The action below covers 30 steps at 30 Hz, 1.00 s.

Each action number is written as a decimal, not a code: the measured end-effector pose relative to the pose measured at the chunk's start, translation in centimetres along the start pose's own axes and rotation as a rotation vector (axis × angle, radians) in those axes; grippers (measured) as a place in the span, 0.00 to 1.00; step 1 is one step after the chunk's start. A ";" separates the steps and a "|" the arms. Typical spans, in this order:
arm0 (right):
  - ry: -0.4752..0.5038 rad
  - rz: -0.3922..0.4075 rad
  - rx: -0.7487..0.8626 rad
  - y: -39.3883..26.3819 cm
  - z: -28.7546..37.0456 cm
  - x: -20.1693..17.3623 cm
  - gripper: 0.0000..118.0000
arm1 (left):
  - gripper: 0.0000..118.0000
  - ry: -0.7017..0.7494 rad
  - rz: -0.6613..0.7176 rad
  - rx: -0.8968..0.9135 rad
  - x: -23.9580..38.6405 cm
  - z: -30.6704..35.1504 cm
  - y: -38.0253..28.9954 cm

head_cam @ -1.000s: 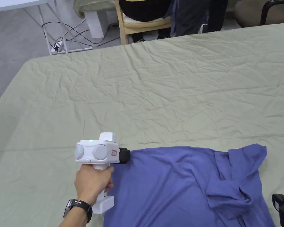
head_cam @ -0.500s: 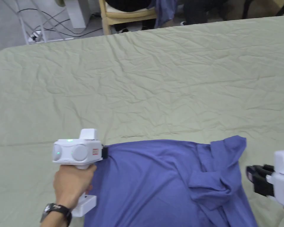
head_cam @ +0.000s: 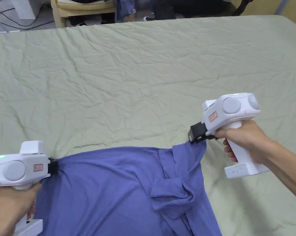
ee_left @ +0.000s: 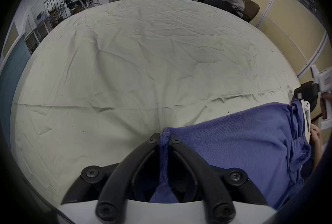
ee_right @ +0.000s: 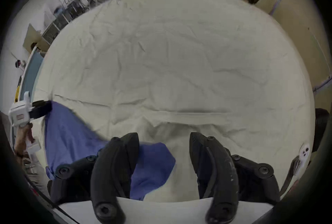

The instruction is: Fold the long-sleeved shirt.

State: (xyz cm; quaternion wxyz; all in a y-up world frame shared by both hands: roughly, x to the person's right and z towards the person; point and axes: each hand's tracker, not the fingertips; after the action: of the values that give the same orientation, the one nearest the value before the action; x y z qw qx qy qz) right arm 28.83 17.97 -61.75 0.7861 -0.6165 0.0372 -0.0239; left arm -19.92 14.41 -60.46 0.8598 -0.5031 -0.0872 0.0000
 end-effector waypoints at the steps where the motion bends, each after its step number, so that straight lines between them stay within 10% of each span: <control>1: 0.012 -0.005 -0.040 -0.1 -1.2 -0.1 0.50 | 0.06 0.002 -0.002 0.000 0.1 0.0 -0.1; 7: -0.041 0.062 0.005 -0.9 -1.3 -1.8 0.44 | 0.06 0.021 -0.016 0.003 0.7 -0.1 0.0; 12: -0.028 0.105 -0.009 -1.5 -1.5 -3.2 0.07 | 0.06 0.052 -0.034 0.012 1.4 -0.1 -0.3; 30: 0.061 0.081 0.376 -7.1 10.3 -4.7 0.03 | 0.04 0.039 -0.005 0.179 -0.4 10.5 -1.7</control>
State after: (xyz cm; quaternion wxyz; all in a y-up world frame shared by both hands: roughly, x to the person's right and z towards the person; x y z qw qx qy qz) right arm 25.12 26.63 -52.33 0.8863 -0.4556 0.0805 -0.0174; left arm -21.99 22.63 -54.06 0.9028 -0.4241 -0.0715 -0.0041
